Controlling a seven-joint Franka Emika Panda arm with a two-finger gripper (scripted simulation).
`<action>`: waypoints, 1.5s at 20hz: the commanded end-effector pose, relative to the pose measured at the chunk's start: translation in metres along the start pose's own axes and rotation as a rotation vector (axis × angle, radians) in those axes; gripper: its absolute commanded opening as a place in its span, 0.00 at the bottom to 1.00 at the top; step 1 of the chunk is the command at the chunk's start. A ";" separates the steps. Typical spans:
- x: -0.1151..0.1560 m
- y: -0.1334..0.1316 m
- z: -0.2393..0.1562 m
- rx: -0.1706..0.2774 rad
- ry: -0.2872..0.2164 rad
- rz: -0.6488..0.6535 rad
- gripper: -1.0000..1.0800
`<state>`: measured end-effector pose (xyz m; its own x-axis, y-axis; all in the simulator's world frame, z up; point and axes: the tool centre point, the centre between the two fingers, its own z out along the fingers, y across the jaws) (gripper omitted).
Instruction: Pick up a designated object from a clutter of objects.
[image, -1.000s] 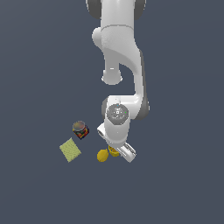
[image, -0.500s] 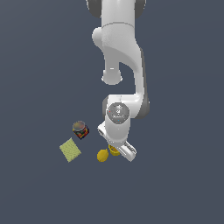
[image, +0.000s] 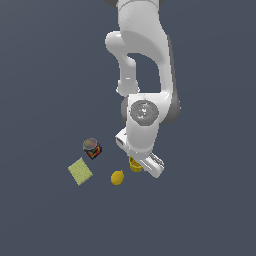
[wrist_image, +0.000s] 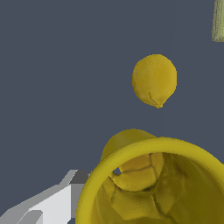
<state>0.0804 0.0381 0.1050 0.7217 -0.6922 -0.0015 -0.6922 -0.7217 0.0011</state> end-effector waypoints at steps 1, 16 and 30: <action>-0.008 -0.004 -0.023 0.002 0.002 0.000 0.00; -0.067 -0.031 -0.195 0.000 0.003 0.001 0.00; -0.103 -0.053 -0.308 0.001 0.002 0.000 0.00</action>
<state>0.0442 0.1449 0.4044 0.7218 -0.6921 0.0005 -0.6921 -0.7218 0.0002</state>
